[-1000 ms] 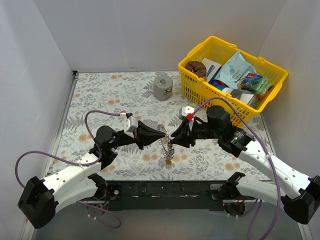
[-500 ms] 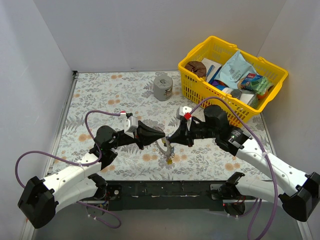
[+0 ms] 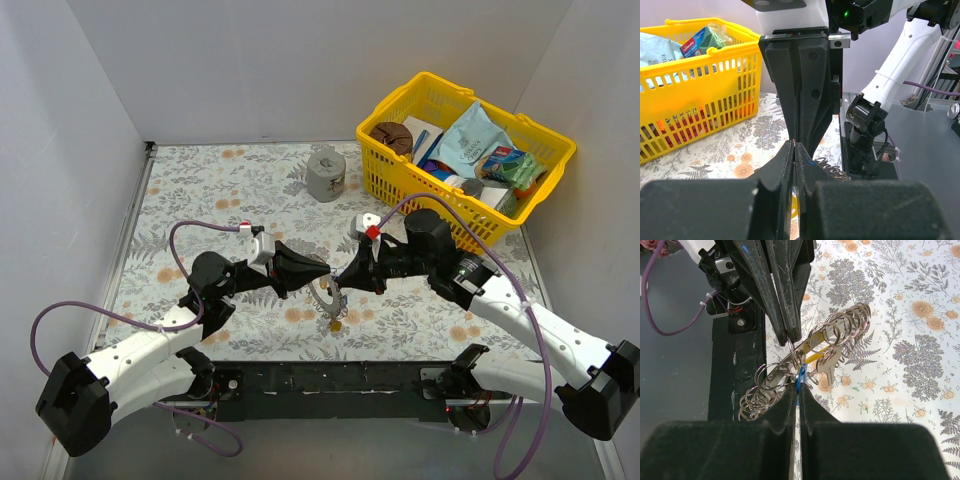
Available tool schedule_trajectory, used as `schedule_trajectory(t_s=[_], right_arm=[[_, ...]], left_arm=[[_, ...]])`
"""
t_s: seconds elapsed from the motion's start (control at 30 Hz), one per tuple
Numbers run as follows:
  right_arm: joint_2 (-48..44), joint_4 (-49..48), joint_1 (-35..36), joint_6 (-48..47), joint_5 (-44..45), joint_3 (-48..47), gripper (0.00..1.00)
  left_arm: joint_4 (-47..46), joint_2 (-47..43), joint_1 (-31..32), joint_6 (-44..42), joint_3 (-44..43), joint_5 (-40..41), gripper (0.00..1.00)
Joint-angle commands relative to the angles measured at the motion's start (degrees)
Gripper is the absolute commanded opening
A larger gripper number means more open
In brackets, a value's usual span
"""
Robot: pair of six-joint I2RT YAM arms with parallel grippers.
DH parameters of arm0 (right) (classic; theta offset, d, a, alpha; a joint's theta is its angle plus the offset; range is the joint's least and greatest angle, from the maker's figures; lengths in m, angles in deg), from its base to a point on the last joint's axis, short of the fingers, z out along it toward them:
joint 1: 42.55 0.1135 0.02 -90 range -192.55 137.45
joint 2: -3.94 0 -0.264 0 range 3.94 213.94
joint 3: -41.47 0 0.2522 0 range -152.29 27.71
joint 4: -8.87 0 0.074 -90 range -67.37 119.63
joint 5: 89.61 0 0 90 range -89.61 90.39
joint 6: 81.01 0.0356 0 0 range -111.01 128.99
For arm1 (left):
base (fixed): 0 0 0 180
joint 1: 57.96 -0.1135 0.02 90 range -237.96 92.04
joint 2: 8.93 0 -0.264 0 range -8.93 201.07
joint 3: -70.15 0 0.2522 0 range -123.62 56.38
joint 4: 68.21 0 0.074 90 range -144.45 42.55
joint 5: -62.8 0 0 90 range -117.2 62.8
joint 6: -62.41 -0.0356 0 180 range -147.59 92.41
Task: Put the keys on the keyring
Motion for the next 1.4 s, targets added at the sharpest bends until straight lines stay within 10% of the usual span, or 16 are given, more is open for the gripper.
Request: schedule_trajectory(t_s=[0.0, 0.67, 1.07, 1.37], right_arm=[[0.43, -1.85, 0.18, -0.24, -1.36, 0.47, 0.01], [1.57, -2.29, 0.18, -0.33, -3.47, 0.65, 0.01], [-8.09, -3.69, 0.18, -0.77, 7.08, 2.14, 0.63], [-7.22, -9.75, 0.09, 3.71, 2.60, 2.32, 0.55]], left_arm=[[-3.86, -0.33, 0.29, 0.50, -1.18, -0.43, 0.00], [-4.30, 0.38, 0.29, 0.68, -1.01, -0.87, 0.00], [-1.40, -0.59, 0.29, -0.82, -0.66, -0.95, 0.00], [-2.02, -0.41, 0.29, -0.38, -0.48, -1.39, 0.00]])
